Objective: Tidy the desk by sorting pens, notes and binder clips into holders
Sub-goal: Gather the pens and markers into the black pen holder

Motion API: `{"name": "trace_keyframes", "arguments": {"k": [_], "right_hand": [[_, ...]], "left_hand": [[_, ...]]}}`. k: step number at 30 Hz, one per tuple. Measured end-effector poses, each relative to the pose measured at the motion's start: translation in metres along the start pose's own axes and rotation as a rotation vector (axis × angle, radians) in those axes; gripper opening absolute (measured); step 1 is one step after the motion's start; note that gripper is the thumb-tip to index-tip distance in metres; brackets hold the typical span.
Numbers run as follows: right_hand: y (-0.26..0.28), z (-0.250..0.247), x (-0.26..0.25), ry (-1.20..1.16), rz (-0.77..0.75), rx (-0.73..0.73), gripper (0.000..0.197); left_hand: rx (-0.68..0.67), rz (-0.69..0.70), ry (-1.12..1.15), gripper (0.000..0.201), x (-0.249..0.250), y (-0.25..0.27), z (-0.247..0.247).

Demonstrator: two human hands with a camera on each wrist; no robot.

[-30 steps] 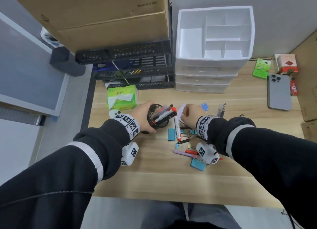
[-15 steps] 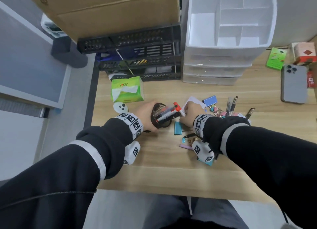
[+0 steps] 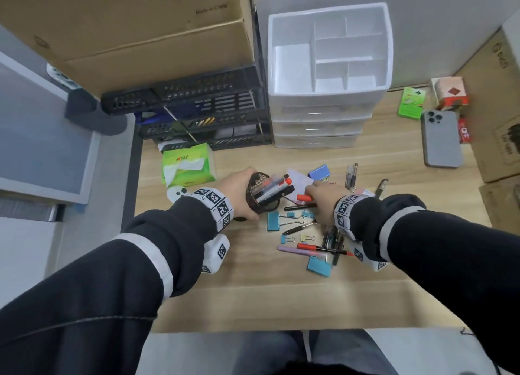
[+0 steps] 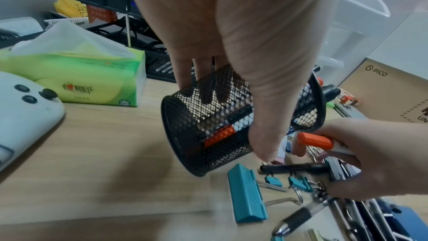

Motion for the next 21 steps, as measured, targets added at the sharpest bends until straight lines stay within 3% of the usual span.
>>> {"name": "trace_keyframes", "arguments": {"k": [7,13,21], "right_hand": [[0.003,0.019,-0.006,0.088,-0.066,-0.023,0.052],[0.007,0.019,-0.007,0.137,-0.066,-0.004,0.024],[0.004,0.015,-0.010,0.152,-0.101,-0.078,0.024]], "left_hand": [[-0.009,0.005,0.000,0.097,0.002,0.005,0.015],[0.007,-0.010,0.017,0.102,0.003,0.005,0.019],[0.021,-0.041,0.014,0.108,0.003,0.009,0.016]]}}
Point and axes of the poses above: each hand's wrist, its own y-axis away from the middle knuckle, its own z-axis out of the palm, x = y × z, the point moved 3 cm from there along -y, towards the middle knuckle, and after that the axes turned 4 degrees about y, right-handed, at the moved point
